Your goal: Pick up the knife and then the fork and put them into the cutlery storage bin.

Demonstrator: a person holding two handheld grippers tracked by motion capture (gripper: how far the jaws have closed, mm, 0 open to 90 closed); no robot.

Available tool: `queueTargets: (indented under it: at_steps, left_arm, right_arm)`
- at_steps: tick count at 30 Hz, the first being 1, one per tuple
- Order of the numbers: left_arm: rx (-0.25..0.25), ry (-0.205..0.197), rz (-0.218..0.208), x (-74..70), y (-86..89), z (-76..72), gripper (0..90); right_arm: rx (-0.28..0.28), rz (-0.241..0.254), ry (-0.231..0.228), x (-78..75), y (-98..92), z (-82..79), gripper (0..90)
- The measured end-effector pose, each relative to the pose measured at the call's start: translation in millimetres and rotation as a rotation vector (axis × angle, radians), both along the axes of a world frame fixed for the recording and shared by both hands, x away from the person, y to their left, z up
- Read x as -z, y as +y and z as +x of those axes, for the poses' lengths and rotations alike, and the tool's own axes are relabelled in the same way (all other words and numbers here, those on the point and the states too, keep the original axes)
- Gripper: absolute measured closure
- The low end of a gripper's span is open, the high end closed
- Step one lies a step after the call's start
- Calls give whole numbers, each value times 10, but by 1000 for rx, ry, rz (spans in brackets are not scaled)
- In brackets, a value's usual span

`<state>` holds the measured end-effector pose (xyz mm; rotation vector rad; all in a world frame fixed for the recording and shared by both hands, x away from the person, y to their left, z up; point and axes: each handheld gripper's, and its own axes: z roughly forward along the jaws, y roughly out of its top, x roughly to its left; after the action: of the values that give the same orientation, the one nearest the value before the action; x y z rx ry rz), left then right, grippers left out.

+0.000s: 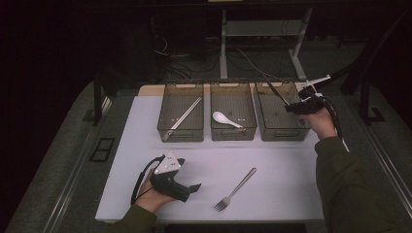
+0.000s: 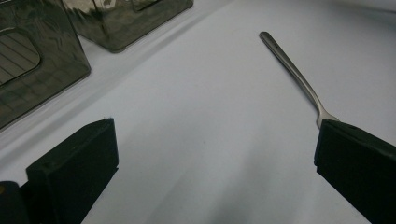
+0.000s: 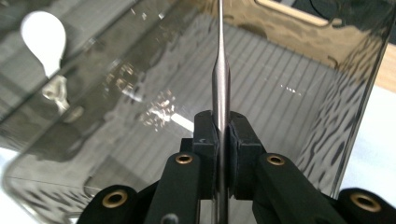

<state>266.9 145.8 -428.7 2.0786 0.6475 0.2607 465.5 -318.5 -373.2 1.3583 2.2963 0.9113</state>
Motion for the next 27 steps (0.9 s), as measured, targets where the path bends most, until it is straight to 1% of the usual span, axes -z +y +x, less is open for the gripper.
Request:
queueTargets:
  at_steps: [1,3,6,9,10,13,17,19,20,22,24,27]
  left_arm:
    - [2,1,1,1,-1,0,0]
    - [4,1,0,4,-4,1,0]
    - [5,4,1,8,-7,3,0]
    - [10,10,4,13,-6,5,0]
    - [10,12,4,16,-8,3,0]
    - [12,16,5,20,-13,2,0]
    - [14,18,6,23,-14,3,0]
    - [14,18,7,23,-14,2,0]
    - [15,17,7,23,-14,2,0]
    - [16,17,8,20,-14,1,0]
    - [15,17,7,22,-14,1,0]
    - [14,18,6,23,-13,1,0]
  right_arm:
    - [4,-5,4,21,-7,5,834]
    - [7,-7,26,56,-17,13,834]
    - [5,-37,48,97,-17,21,834]
    - [7,-53,74,135,-10,25,834]
    - [-1,-59,81,150,-6,30,834]
    - [0,-83,102,182,17,34,833]
    - [-16,-129,129,221,50,43,830]
    - [-23,-143,137,223,71,46,826]
    - [-21,-143,146,226,82,46,821]
    - [-22,-137,148,233,84,48,805]
    - [-12,-112,127,204,77,42,759]
    - [0,-58,87,125,47,18,688]
